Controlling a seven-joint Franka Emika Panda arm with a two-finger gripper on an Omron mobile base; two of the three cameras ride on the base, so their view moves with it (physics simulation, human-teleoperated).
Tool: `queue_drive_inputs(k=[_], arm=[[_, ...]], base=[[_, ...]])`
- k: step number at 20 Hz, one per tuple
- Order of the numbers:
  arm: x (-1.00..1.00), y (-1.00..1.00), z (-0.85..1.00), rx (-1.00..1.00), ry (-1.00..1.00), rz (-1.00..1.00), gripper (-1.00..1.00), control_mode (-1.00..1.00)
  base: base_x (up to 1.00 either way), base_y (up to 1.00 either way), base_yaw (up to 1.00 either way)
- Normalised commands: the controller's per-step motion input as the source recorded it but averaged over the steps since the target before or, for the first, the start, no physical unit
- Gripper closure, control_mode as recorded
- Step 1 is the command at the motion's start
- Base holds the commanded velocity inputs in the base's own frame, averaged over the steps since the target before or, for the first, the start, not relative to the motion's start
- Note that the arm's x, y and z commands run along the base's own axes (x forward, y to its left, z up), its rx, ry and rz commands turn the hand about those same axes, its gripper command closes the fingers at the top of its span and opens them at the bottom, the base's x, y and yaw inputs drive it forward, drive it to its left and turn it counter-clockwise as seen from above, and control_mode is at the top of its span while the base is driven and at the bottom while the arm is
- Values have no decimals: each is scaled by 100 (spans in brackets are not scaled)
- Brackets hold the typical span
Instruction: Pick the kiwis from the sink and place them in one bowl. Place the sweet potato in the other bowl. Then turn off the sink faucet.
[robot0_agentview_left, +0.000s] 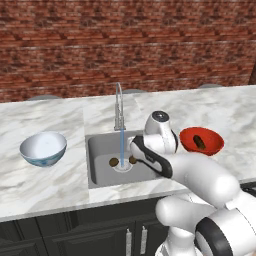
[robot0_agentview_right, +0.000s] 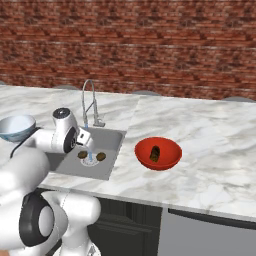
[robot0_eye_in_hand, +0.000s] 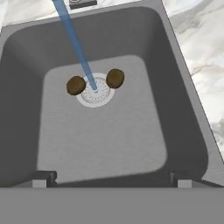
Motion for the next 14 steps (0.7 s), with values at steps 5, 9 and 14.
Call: queue_drive_inputs(k=[5, 9, 14], arm=[[20, 0, -12, 0, 0, 0, -100, -100], [33, 0, -3, -2, 0, 0, -100, -100], [31, 0, -12, -6, 0, 0, -100, -100]], base=[[0, 0, 0], [0, 0, 0], [0, 0, 0]])
